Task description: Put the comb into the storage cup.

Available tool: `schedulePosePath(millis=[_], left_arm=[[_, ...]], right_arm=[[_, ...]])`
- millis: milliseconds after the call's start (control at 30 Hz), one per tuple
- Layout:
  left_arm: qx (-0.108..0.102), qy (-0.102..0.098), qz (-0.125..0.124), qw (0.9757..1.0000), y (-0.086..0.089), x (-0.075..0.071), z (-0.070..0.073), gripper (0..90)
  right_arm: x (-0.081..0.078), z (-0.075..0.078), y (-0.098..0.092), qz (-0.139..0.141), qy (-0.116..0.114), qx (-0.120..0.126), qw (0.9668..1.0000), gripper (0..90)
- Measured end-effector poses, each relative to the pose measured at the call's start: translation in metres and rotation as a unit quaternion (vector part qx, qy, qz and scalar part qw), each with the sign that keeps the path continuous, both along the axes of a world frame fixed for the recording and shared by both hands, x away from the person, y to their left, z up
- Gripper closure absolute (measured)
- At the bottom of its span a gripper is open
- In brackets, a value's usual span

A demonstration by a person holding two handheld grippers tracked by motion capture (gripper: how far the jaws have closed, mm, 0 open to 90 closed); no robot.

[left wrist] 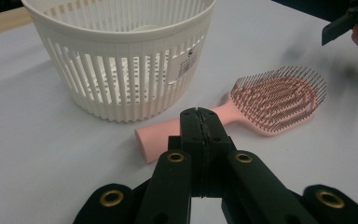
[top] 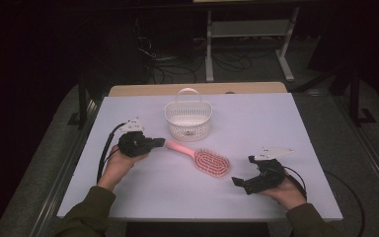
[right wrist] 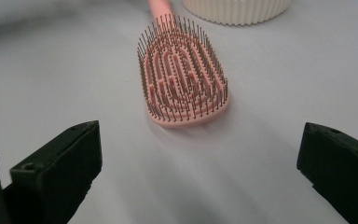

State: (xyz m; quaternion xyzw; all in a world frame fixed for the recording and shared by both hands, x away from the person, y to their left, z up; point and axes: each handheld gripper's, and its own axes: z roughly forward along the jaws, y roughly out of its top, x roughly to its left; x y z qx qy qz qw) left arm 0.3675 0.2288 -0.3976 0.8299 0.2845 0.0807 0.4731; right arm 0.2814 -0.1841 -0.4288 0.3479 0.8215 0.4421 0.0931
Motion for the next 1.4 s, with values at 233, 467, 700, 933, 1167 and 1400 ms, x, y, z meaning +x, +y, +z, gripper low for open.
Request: schedulePosePath(millis=[233, 467, 700, 933, 1167, 1400], left_arm=[[0.000, 0.000, -0.004, 1.0000, -0.004, 0.006, 0.000, 90.0], [0.006, -0.004, -0.004, 1.0000, -0.008, 0.015, -0.002, 90.0], [0.020, -0.007, -0.011, 0.9997, -0.019, 0.023, -0.006, 90.0], [0.032, -0.010, -0.012, 0.9993, -0.025, 0.029, -0.013, 90.0], [0.046, -0.012, -0.008, 0.9988, -0.028, 0.036, -0.022, 90.0], [0.049, -0.016, -0.002, 0.9987, -0.029, 0.039, -0.026, 90.0]], right_arm=[[0.000, 0.000, 0.000, 0.000, 0.000, 0.002, 1.0000, 0.0], [0.000, 0.000, -0.001, -0.002, 0.002, 0.003, 1.0000, 0.0], [0.000, 0.000, -0.001, -0.002, 0.003, 0.003, 1.0000, 0.0], [0.001, 0.000, -0.001, -0.003, 0.003, 0.004, 1.0000, 0.0], [0.001, 0.000, -0.001, -0.002, 0.003, 0.004, 1.0000, 0.0], [0.001, 0.000, -0.001, -0.002, 0.003, 0.003, 1.0000, 0.0]])
